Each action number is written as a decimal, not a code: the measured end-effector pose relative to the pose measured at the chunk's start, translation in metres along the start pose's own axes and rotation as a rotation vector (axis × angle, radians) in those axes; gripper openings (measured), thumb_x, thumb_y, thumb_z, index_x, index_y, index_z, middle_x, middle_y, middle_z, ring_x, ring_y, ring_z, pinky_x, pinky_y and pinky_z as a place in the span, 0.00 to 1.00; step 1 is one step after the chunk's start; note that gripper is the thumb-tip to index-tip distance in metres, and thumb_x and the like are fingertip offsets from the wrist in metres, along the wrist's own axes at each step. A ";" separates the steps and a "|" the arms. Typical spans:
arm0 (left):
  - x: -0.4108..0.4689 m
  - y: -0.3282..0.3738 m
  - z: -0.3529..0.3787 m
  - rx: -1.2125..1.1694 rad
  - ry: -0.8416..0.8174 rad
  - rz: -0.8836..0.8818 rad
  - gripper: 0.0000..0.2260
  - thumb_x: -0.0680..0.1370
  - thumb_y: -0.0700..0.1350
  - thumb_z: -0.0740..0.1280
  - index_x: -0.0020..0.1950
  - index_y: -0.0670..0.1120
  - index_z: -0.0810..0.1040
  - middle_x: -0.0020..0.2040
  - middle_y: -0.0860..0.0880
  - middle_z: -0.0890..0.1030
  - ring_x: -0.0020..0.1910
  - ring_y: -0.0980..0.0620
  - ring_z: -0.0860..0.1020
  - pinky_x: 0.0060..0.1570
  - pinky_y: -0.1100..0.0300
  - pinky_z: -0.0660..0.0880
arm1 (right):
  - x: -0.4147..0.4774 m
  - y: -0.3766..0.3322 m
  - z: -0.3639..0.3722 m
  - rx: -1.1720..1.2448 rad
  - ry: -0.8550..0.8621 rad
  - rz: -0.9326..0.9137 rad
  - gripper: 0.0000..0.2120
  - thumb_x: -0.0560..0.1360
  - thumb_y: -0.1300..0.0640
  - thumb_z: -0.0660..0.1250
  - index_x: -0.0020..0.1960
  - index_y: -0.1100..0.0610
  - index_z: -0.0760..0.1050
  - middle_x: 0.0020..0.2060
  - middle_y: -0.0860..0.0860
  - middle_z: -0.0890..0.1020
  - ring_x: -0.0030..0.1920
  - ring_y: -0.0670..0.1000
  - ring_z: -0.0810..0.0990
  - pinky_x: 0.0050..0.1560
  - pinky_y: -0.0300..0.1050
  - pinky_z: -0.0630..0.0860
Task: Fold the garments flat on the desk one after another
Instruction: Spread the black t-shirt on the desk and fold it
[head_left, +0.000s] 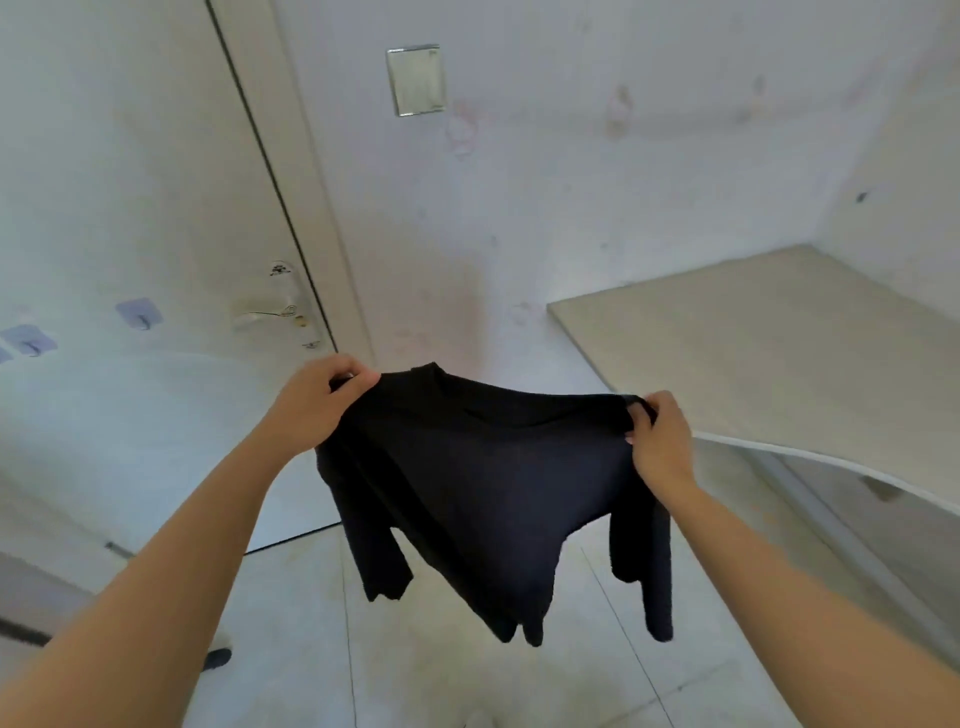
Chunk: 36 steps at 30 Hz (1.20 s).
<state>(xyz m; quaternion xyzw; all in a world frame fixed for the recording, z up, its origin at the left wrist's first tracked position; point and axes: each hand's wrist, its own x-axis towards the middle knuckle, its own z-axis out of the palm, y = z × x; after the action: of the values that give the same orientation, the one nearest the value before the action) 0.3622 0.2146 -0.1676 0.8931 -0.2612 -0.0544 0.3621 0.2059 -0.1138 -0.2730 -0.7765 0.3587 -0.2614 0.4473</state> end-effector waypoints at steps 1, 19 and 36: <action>0.005 0.004 0.014 -0.006 -0.050 0.005 0.11 0.80 0.49 0.64 0.38 0.49 0.77 0.33 0.55 0.78 0.35 0.58 0.76 0.39 0.59 0.70 | 0.009 0.005 -0.019 -0.049 0.033 -0.042 0.05 0.80 0.61 0.59 0.46 0.60 0.70 0.41 0.55 0.76 0.43 0.56 0.75 0.44 0.47 0.69; 0.191 0.213 0.223 -0.077 -0.385 0.379 0.09 0.70 0.49 0.76 0.41 0.51 0.76 0.42 0.50 0.79 0.43 0.52 0.77 0.42 0.57 0.71 | 0.090 0.050 -0.309 -0.492 0.384 -0.024 0.13 0.75 0.72 0.62 0.55 0.61 0.79 0.48 0.53 0.73 0.47 0.50 0.73 0.47 0.25 0.66; 0.327 0.422 0.356 0.047 -0.105 0.455 0.13 0.80 0.52 0.62 0.40 0.50 0.79 0.39 0.47 0.78 0.37 0.48 0.77 0.36 0.55 0.67 | 0.297 0.081 -0.499 -0.746 0.355 0.164 0.09 0.79 0.55 0.59 0.56 0.57 0.74 0.45 0.55 0.80 0.43 0.59 0.79 0.41 0.50 0.78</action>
<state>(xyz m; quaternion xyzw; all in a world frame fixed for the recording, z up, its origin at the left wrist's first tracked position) 0.3603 -0.4242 -0.1130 0.8154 -0.4755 -0.0117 0.3301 -0.0030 -0.6294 -0.0886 -0.7970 0.5608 -0.2071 0.0860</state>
